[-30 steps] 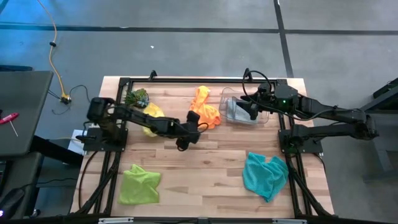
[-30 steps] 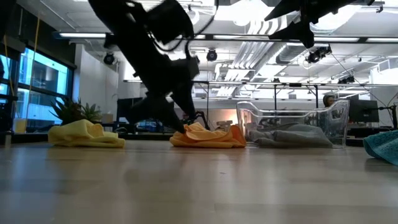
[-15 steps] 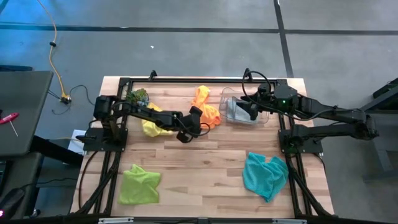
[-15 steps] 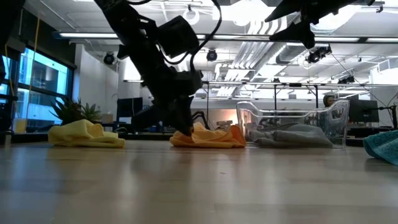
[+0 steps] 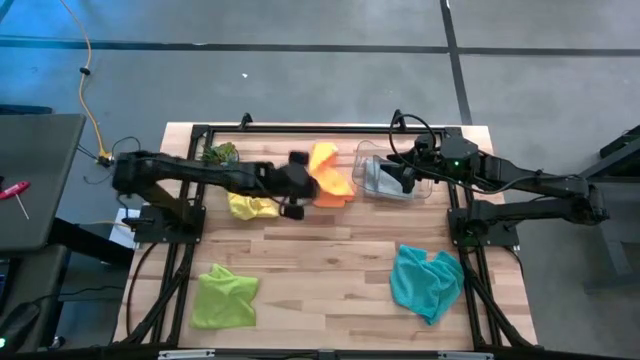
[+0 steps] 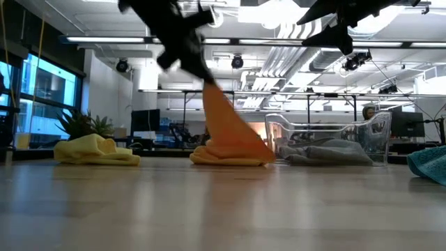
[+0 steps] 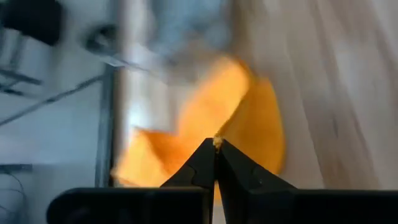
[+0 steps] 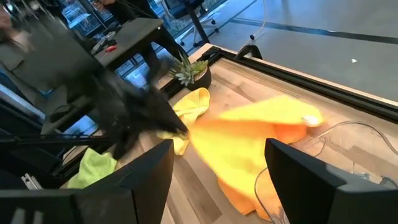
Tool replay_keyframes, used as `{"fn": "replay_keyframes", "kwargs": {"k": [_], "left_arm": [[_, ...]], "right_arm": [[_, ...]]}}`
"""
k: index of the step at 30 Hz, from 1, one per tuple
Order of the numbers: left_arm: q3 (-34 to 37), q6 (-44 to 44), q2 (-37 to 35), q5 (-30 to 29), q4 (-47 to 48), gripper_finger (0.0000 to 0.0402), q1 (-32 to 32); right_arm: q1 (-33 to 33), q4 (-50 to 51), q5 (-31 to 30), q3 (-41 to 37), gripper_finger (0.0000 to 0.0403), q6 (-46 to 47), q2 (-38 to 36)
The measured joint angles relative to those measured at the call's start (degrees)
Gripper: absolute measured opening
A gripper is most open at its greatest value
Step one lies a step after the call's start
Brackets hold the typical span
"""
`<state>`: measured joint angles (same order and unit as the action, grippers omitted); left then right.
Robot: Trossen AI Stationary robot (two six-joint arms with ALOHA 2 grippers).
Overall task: Fold microfiber towels
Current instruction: Fold the orange microfiber towel
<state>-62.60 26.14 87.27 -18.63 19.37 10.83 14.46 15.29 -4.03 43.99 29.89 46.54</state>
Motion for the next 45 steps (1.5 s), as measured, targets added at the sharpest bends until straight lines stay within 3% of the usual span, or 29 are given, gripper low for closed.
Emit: {"fn": "replay_keyframes", "kwargs": {"k": [5,10,25,30,37,45], "left_arm": [[0.1,-9.2,-10.6,-2.5,4.1,0.0001,-1.6],[0.1,-15.2,-16.3,-7.5,8.3,0.0,-4.2],[0.2,-21.5,-16.7,-5.1,8.8,0.0,-13.7],[0.3,-25.9,-16.5,-3.3,12.1,0.0,-18.1],[3.8,-41.4,-14.9,0.5,17.3,0.0,-27.9],[7.6,-58.3,-12.7,0.3,19.6,0.0,-38.3]], "right_arm": [[0.0,-0.1,0.1,0.0,0.0245,-0.4,0.0],[0.0,-0.1,0.1,0.0,0.0245,-0.6,0.0],[-2.1,-0.4,3.6,0.0,0.0245,2.0,2.3],[-8.1,-1.7,3.3,0.0,0.0245,0.3,9.4],[-16.6,-3.7,3.2,0.9,0.0245,-7.6,23.5],[-19.1,-3.8,3.1,7.7,0.0245,-15.6,37.2]]}}
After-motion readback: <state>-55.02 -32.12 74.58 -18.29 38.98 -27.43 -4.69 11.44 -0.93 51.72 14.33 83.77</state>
